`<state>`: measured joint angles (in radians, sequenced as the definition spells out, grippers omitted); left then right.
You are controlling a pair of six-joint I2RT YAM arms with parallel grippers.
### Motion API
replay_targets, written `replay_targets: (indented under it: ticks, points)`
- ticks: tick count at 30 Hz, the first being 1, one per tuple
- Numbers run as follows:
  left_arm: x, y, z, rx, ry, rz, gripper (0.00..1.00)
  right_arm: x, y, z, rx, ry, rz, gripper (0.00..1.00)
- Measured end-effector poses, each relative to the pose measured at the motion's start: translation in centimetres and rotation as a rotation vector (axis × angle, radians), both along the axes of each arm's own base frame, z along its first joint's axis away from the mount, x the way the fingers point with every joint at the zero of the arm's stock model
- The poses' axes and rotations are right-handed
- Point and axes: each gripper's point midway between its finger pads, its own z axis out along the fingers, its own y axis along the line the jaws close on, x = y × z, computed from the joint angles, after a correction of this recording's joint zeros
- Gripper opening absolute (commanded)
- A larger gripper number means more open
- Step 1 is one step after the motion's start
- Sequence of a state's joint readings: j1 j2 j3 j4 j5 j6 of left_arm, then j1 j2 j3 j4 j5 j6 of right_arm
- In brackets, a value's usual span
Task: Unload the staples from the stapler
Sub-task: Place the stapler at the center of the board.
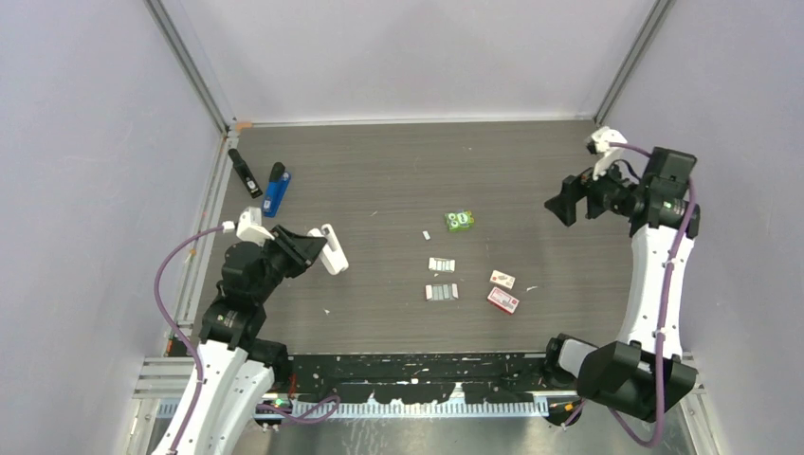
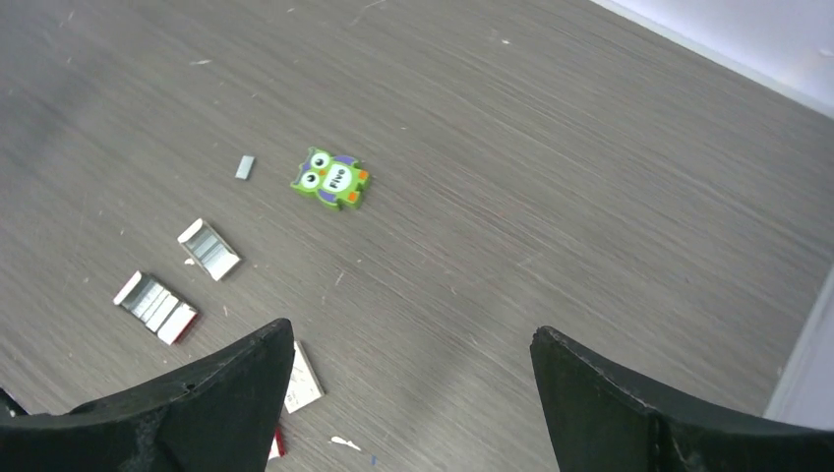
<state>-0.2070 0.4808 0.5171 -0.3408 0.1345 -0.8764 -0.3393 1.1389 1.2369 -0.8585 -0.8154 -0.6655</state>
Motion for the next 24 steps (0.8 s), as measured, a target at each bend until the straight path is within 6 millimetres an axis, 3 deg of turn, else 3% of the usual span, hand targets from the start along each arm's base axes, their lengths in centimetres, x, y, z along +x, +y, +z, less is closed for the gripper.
replay_targets:
  ticks: [4,8,14,24]
  points:
    - [0.0,0.0,-0.4,0.021,0.007,-0.011,0.0,-0.4,-2.8,0.4,0.055,0.009,-0.103,0.94]
    - [0.0,-0.1,-0.3,0.023,0.003,-0.015,0.0,-1.0,-4.2,0.3,0.096,0.026,-0.168,0.94]
    - [-0.1,-0.1,-0.1,0.021,-0.007,-0.016,0.0,-2.1,-5.2,0.3,0.145,0.039,-0.227,0.94]
    - [-0.1,-0.1,-0.1,0.021,-0.007,-0.016,0.0,-2.3,-5.6,0.4,0.164,0.039,-0.245,0.93]
